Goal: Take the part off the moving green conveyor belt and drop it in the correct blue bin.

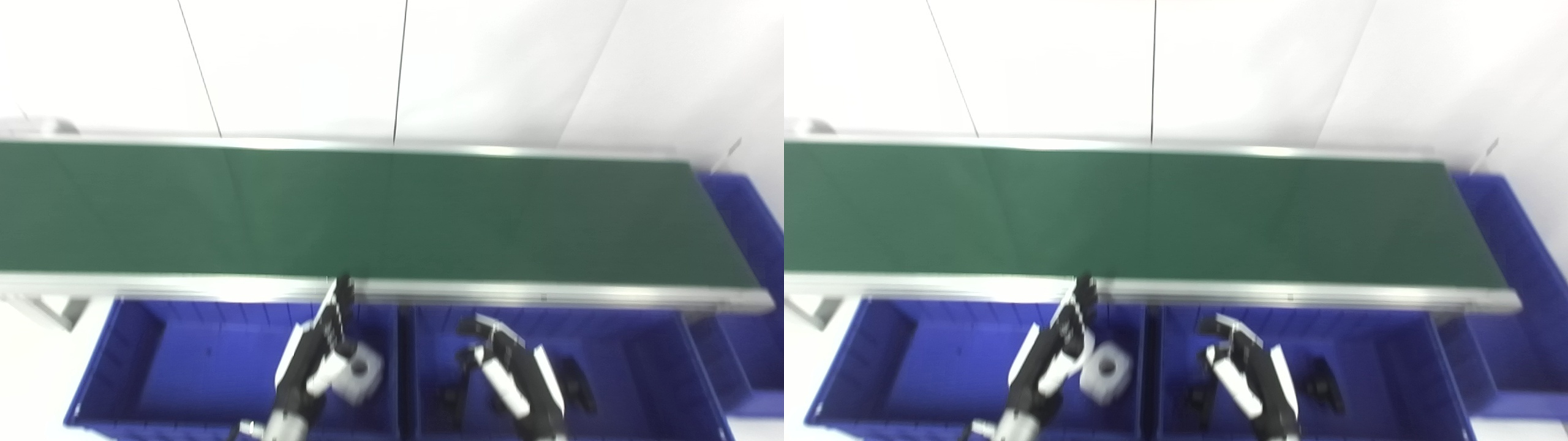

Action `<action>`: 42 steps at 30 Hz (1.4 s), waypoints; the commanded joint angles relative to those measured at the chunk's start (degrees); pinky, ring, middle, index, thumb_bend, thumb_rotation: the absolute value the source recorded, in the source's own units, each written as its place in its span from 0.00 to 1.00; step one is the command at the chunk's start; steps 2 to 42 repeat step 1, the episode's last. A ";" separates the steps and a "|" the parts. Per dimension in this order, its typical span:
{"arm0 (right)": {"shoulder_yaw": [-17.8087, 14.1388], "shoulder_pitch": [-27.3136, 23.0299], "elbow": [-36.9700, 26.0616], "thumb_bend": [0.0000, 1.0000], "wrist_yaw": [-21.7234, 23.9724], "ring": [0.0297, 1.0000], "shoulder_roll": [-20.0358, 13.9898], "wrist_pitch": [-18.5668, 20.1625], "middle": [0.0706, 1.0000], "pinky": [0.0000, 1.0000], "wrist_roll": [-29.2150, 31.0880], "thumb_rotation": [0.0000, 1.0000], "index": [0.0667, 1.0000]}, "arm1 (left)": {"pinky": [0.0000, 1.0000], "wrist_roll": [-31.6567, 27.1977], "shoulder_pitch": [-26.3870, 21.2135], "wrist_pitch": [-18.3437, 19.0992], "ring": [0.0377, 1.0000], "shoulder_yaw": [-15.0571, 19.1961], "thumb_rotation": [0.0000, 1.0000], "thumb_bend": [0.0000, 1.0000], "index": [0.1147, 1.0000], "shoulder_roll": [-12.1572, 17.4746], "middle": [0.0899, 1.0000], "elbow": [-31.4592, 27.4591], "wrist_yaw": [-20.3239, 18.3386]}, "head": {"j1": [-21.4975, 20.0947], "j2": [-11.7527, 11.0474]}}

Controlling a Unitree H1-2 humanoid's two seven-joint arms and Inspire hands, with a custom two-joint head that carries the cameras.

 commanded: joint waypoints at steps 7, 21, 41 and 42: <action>0.34 -0.34 -0.29 0.71 -0.61 0.58 -0.21 -4.16 0.72 0.53 -0.06 0.80 0.70 | 1.00 -0.70 -0.50 -2.76 1.00 -0.01 0.78 0.86 0.99 -0.05 1.00 -0.26 -0.81 | 0.05 0.05; 0.34 -0.34 -0.29 0.71 -0.61 0.58 -0.21 -4.16 0.72 0.53 -0.06 0.80 0.70 | 1.00 -0.70 -0.50 -2.76 1.00 -0.01 0.78 0.86 0.99 -0.05 1.00 -0.26 -0.81 | 0.05 0.05; 0.34 -0.34 -0.29 0.71 -0.61 0.58 -0.21 -4.16 0.72 0.53 -0.06 0.80 0.70 | 1.00 -0.70 -0.50 -2.76 1.00 -0.01 0.78 0.86 0.99 -0.05 1.00 -0.26 -0.81 | 0.05 0.05; 0.34 -0.34 -0.29 0.71 -0.61 0.58 -0.21 -4.16 0.72 0.53 -0.06 0.80 0.70 | 1.00 -0.70 -0.50 -2.76 1.00 -0.01 0.78 0.86 0.99 -0.05 1.00 -0.26 -0.81 | 0.05 0.05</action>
